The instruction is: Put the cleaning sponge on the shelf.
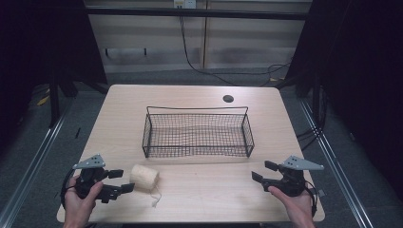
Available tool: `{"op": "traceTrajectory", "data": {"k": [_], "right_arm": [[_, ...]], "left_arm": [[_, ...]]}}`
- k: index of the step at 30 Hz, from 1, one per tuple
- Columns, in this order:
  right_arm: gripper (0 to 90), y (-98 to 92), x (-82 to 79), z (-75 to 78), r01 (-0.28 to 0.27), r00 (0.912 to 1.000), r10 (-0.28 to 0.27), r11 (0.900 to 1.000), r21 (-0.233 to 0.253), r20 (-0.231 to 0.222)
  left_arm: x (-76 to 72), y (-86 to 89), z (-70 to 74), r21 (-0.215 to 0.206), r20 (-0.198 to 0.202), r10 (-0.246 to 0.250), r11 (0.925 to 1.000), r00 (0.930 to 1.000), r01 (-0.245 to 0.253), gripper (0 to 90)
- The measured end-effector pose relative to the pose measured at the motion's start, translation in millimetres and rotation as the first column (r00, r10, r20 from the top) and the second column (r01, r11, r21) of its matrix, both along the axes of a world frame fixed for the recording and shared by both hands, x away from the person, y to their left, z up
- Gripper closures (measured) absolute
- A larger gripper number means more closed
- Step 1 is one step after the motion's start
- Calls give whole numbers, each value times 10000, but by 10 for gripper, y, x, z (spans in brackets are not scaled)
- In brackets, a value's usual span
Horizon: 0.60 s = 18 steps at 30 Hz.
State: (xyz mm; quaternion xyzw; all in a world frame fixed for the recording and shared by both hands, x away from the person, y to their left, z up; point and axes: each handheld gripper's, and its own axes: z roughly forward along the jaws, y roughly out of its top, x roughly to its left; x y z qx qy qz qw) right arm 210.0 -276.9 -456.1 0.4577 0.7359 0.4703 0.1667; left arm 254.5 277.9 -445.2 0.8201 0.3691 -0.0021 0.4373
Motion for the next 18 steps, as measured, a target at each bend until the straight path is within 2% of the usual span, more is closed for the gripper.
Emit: {"op": "traceTrajectory", "data": {"k": [4, 18], "right_arm": [[279, 8, -1, 5, -116, 9998, 117, 9999, 48, -169], [264, 11, -7, 22, -149, 9994, 156, 9997, 213, -324]], "left_arm": [[-1, -4, 5, 65, 18, -48, 10000, 10000, 48, 207], [4, -60, 51, 324, -79, -358, 9988, 9993, 360, 223]]}}
